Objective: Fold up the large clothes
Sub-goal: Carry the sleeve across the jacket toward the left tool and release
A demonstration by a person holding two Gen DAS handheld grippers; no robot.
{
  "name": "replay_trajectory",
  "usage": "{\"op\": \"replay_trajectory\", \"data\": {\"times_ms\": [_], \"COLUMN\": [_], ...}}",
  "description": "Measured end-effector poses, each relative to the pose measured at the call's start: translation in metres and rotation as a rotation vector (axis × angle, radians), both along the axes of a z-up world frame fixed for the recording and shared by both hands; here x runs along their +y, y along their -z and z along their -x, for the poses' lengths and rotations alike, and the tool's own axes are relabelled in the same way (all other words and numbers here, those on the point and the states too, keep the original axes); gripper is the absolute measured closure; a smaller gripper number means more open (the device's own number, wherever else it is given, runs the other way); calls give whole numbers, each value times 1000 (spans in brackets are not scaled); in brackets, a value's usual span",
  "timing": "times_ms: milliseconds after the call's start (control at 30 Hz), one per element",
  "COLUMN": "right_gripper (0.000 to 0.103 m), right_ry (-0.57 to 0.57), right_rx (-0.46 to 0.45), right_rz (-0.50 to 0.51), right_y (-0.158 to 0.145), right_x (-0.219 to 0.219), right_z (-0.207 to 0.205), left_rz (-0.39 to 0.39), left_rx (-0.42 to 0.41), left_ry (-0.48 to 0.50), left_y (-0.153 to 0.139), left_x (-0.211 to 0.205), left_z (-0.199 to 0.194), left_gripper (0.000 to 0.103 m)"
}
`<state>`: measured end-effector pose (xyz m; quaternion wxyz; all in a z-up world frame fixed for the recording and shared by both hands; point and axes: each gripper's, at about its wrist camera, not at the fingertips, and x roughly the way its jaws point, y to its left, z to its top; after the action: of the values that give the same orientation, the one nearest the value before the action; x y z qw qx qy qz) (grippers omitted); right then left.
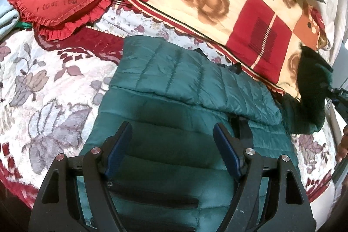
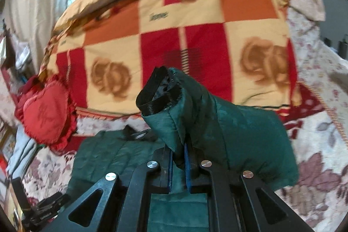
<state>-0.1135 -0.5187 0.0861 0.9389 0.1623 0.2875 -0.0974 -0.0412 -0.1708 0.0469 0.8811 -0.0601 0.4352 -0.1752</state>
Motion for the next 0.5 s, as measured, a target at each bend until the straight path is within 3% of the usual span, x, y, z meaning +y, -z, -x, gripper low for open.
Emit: {"op": "replay_trajectory", "data": {"times_ms": [500], "right_gripper": [95], "right_ry": [-217], "right_rx": [125], "right_rz": [-90], "right_y": [44], "right_x": [106], "right_z": [-74], "left_rz": [5], "left_rx": [20], "left_ry": [-27], "left_y": [2], "left_x": [16], "left_z": [-11], "left_gripper": [25]}}
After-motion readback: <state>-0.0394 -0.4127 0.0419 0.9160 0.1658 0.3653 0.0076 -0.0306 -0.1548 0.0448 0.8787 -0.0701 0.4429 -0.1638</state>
